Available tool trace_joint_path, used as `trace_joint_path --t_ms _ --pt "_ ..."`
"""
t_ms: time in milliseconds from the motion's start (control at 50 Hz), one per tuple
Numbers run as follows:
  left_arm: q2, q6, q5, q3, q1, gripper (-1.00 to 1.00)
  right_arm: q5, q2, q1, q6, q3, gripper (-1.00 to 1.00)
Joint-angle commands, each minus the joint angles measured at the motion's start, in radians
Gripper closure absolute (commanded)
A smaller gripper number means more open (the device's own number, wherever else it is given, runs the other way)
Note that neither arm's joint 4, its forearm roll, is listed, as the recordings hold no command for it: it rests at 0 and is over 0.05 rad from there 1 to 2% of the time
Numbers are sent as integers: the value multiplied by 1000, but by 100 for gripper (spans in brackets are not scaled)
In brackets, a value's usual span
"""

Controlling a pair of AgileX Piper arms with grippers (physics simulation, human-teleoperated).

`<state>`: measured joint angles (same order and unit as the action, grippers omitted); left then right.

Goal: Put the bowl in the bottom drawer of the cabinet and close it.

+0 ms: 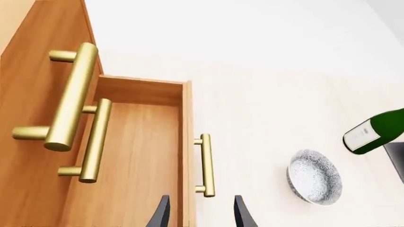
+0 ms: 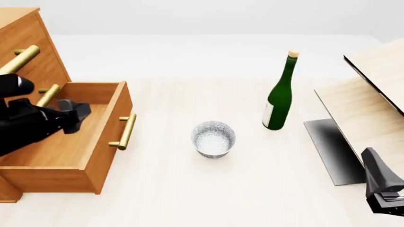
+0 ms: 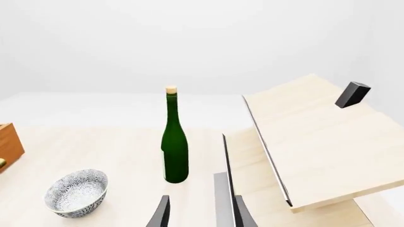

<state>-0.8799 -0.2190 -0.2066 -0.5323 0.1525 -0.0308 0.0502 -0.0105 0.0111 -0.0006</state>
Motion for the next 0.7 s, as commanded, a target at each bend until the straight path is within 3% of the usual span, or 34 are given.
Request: trace_joint_path --t_ms 20,700 --pt "38 1 10 56 -9 -100 10 -12 1 1 0 -100" --pt "-70 -34 134 140 -24 -100 10 -12 1 1 0 -100"
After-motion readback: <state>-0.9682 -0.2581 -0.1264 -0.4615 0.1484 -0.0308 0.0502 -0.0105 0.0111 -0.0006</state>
